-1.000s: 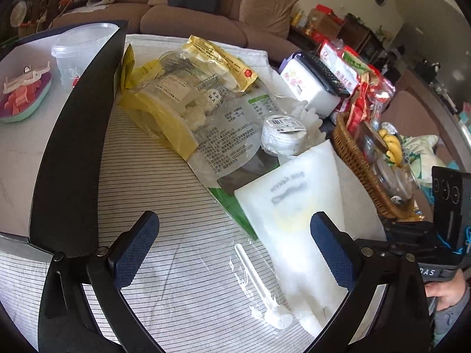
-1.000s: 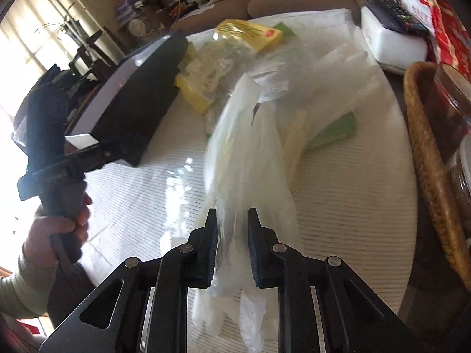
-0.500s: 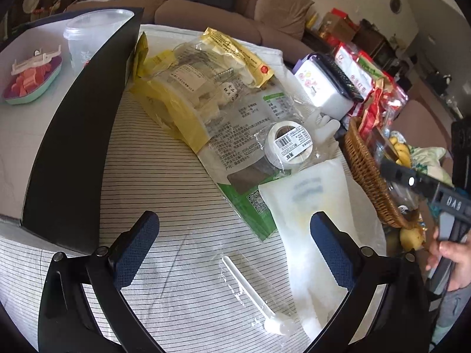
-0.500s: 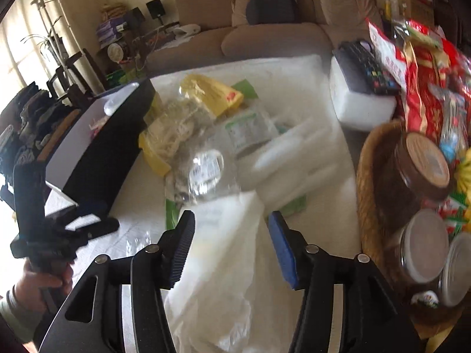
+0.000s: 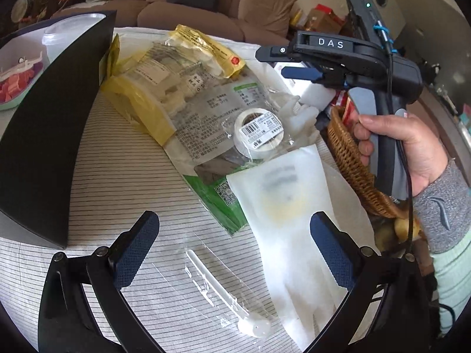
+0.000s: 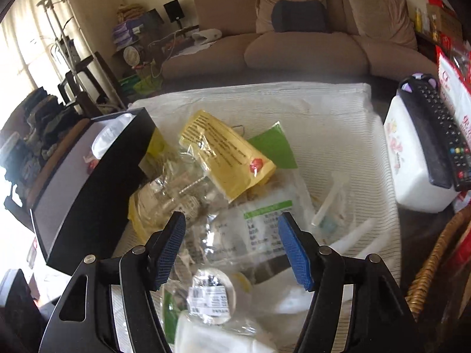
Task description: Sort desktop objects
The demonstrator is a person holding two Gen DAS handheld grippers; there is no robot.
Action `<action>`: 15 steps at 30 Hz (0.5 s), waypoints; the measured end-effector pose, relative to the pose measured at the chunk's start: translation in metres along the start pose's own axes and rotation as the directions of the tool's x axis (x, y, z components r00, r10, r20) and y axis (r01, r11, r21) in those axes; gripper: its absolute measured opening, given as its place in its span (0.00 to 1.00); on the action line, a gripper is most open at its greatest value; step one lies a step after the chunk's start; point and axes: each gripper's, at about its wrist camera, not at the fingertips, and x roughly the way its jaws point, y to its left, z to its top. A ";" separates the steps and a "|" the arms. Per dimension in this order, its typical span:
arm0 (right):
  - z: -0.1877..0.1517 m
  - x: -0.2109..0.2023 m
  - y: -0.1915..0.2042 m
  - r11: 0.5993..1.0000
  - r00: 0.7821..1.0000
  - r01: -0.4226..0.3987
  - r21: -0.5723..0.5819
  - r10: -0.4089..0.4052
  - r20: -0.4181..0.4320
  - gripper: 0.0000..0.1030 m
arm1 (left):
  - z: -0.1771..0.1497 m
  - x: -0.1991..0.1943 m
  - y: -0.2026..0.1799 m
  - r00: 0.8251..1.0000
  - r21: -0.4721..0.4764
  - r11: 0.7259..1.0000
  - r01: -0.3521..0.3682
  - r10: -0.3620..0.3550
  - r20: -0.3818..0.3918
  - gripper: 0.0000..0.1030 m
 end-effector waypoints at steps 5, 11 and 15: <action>-0.008 0.007 -0.001 0.999 0.999 -0.034 0.035 0.034 0.004 0.66 | 0.002 0.008 0.015 1.000 -0.043 0.999 -0.001 0.000 -0.024 1.00; -0.002 0.003 -0.026 0.997 1.000 0.009 0.077 -0.010 0.017 0.66 | -0.002 0.014 0.007 0.999 -0.020 1.000 0.006 -0.007 -0.051 1.00; 0.010 0.019 -0.046 0.997 1.000 -0.014 0.076 0.015 -0.008 0.67 | -0.003 0.017 0.002 0.998 0.005 1.000 0.005 -0.005 -0.062 1.00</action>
